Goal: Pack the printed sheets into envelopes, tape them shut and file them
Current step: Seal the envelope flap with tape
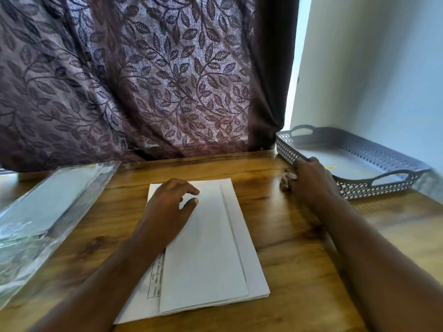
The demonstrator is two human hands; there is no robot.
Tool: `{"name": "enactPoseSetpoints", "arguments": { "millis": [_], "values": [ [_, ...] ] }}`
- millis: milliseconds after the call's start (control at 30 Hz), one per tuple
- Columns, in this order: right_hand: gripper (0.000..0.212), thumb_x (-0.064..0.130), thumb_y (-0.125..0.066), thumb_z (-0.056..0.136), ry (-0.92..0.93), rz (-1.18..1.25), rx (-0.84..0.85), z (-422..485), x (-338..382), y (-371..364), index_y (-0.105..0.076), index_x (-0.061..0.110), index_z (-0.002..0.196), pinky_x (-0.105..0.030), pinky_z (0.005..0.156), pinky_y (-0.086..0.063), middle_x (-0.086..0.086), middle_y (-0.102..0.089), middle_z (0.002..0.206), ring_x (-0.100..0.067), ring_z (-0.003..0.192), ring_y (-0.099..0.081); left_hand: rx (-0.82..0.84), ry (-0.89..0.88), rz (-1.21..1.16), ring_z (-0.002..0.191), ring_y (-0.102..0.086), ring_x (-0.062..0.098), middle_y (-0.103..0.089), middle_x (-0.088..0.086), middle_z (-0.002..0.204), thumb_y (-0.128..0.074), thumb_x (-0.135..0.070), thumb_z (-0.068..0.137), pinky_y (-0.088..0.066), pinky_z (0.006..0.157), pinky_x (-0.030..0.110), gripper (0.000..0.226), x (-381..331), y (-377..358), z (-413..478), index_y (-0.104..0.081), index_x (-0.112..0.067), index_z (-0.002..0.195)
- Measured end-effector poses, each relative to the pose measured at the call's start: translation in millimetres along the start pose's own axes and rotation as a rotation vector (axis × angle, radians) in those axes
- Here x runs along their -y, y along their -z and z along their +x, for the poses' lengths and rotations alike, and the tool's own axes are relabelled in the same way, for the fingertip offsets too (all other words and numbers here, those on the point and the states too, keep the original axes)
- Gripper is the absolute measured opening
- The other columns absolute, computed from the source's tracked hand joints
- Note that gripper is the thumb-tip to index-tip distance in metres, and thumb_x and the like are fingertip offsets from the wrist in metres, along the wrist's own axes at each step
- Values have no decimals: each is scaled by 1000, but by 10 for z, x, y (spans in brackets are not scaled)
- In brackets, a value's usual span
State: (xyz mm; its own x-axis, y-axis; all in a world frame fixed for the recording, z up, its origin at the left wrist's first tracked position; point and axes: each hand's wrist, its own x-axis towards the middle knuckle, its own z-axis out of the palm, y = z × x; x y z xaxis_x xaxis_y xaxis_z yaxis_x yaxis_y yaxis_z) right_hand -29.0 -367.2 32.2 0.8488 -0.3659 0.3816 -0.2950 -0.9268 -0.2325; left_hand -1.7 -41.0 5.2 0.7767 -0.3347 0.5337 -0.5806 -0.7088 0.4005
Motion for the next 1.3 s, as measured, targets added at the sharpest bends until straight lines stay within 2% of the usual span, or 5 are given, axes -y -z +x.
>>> {"name": "enactPoseSetpoints", "arguments": {
  "millis": [400, 767, 933, 1100, 1300],
  "values": [
    [15, 31, -69, 91, 46, 34, 64, -24, 138, -31, -70, 20, 101, -42, 77, -57, -6, -66, 105, -23, 88, -62, -1, -31, -19, 89, -56, 3, -60, -16, 116, -70, -25, 92, -34, 74, 3, 20, -59, 19, -17, -70, -29, 111],
    [16, 30, -74, 89, 508, 375, -26, -423, 937, -160, -69, 16, 85, -15, 59, -33, 3, -56, 91, -13, 76, -50, 65, 51, -278, 110, -65, 3, -68, -13, 126, -65, -22, 95, -45, 86, 0, 31, -142, 8, -9, -69, -26, 126],
    [19, 29, -79, 86, 585, 493, -124, -486, 1029, -200, -72, 13, 88, -20, 59, -44, 2, -59, 89, -12, 74, -53, 83, 99, -341, 99, -60, -11, -65, -22, 118, -65, -20, 96, -44, 80, 0, 31, -194, -15, -19, -69, -30, 124],
    [17, 29, -79, 86, 648, 562, -137, -537, 1076, -148, -70, 14, 88, -33, 60, -58, 2, -59, 92, -12, 72, -59, 5, 128, -434, 92, -66, -2, -72, -24, 103, -68, -19, 94, -56, 79, 20, 24, -170, 27, 10, -72, -37, 110],
    [17, 28, -79, 85, 688, 607, -128, -586, 1127, -74, -69, 15, 87, -17, 61, -55, 4, -60, 93, -7, 72, -60, -81, 149, -536, 86, -69, 6, -73, -18, 90, -73, -17, 90, -61, 77, 35, 19, -140, 44, 25, -72, -29, 104]
  ]
}}
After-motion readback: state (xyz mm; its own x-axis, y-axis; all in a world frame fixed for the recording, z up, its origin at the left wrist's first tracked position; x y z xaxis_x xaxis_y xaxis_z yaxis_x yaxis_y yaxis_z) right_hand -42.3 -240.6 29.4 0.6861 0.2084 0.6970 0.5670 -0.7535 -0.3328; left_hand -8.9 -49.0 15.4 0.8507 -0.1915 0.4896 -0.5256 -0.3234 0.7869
